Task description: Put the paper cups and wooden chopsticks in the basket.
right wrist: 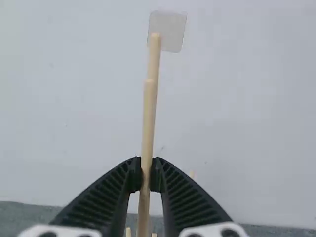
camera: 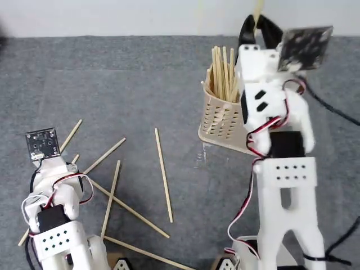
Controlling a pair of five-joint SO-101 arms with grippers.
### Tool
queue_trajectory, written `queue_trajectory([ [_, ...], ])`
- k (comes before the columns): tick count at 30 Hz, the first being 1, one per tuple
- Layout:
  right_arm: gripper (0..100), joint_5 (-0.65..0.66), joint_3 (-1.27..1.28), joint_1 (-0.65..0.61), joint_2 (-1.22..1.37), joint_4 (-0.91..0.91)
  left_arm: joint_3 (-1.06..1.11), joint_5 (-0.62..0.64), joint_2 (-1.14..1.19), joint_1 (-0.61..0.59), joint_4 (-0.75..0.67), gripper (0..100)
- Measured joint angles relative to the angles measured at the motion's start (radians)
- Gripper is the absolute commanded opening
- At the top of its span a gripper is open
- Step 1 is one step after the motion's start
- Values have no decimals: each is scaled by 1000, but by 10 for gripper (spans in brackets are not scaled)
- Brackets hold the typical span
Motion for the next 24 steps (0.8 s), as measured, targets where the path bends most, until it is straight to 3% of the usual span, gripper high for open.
queue_trajectory([
  [5, 25, 43, 187, 0, 2, -106, 0, 0, 0, 0, 0, 13],
  [10, 206, 46, 196, 0, 2, -29, 0, 0, -2, 0, 0, 13],
  [12, 229, 46, 196, 3, -3, 11, 0, 0, -2, 0, 0, 14],
  [16, 156, 46, 196, -12, -68, 81, 0, 0, -2, 0, 0, 14],
  [20, 0, 46, 196, -97, -193, 221, 0, 0, -2, 0, 0, 14],
  [24, 22, 17, 219, -229, -308, 456, 0, 0, -2, 0, 0, 14],
])
